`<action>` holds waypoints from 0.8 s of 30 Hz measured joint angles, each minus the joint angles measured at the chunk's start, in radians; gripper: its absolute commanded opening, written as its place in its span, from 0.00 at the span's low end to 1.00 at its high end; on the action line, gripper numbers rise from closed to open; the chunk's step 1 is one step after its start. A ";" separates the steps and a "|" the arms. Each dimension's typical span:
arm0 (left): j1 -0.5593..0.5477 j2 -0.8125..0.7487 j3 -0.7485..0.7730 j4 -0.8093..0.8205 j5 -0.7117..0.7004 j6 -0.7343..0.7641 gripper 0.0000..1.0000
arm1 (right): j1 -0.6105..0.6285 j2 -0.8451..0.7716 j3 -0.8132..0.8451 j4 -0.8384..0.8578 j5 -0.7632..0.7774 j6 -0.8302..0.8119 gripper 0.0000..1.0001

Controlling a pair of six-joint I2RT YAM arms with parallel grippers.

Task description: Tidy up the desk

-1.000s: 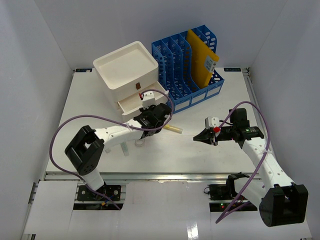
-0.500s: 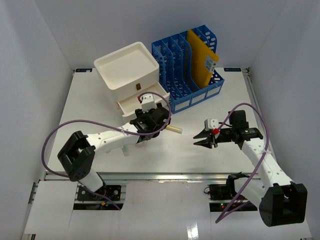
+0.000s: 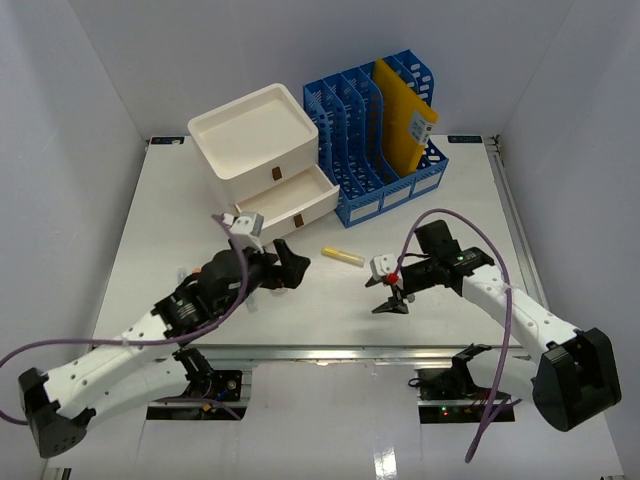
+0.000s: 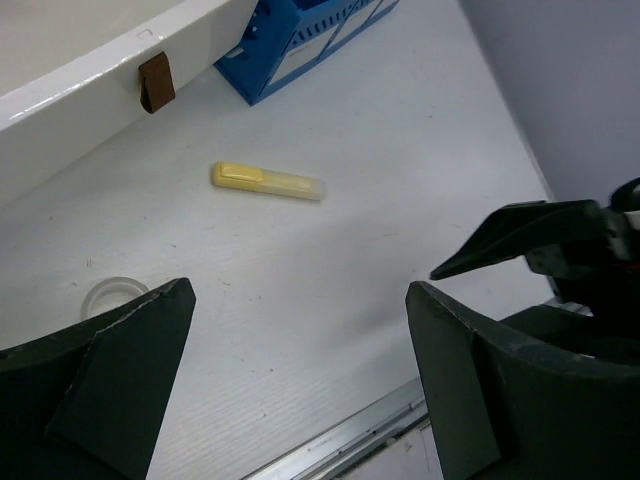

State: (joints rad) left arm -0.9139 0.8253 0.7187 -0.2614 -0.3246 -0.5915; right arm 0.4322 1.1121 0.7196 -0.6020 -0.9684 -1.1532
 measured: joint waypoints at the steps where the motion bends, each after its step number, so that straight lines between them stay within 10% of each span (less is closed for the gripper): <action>1: 0.000 -0.064 -0.023 -0.014 0.018 -0.010 0.98 | 0.040 0.014 0.014 0.005 0.036 0.016 0.70; 8: 0.000 -0.368 -0.161 -0.198 0.070 -0.153 0.98 | 0.175 0.176 0.138 0.193 0.284 0.238 0.69; 24: 0.000 -0.422 -0.050 -0.471 0.050 -0.173 0.98 | 0.299 0.511 0.225 0.451 0.746 0.570 0.73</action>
State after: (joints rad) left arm -0.9138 0.4037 0.6689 -0.7320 -0.2748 -0.7641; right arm 0.7307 1.6227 0.9450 -0.1505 -0.2220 -0.5831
